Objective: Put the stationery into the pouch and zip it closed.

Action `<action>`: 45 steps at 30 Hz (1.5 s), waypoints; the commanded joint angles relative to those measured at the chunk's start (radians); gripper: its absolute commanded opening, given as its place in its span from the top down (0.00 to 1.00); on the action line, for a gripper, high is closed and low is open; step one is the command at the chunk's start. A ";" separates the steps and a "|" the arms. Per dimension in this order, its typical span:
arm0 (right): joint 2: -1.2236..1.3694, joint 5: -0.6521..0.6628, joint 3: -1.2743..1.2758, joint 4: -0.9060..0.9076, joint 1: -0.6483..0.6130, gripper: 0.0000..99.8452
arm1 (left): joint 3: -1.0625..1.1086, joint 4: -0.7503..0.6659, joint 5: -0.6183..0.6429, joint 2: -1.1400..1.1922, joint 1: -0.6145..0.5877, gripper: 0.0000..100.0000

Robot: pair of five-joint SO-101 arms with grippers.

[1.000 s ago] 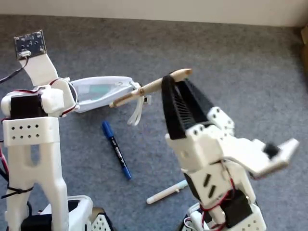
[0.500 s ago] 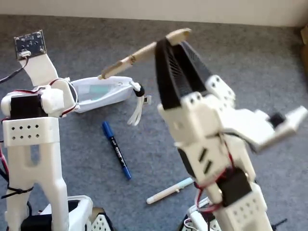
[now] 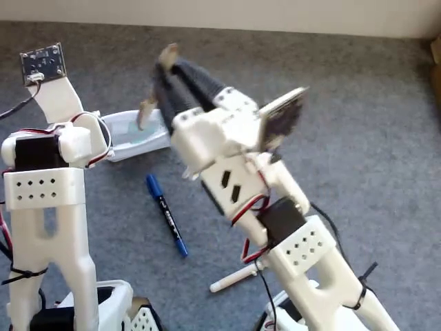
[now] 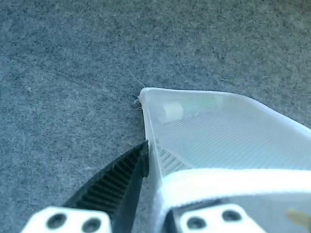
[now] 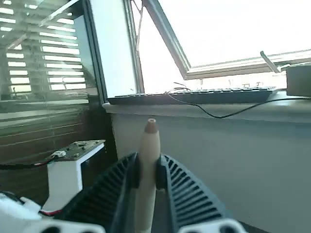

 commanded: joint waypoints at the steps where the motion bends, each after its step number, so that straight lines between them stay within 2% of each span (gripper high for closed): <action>1: 0.005 0.101 -0.059 -0.030 -0.053 0.99 | 0.019 -0.020 0.002 0.001 -0.019 0.97; 16: 0.004 0.462 0.002 -0.024 -0.077 0.99 | 0.021 -0.020 0.000 0.001 -0.019 0.97; 33: 0.008 0.488 0.005 -0.021 -0.079 0.99 | 0.021 -0.020 0.000 0.001 -0.019 0.97; 39: 0.008 0.677 0.062 -0.022 -0.096 0.99 | 0.021 -0.020 0.000 0.001 -0.019 0.97; 45: 0.008 0.692 0.065 -0.022 -0.108 0.99 | 0.021 -0.020 0.000 0.001 -0.019 0.97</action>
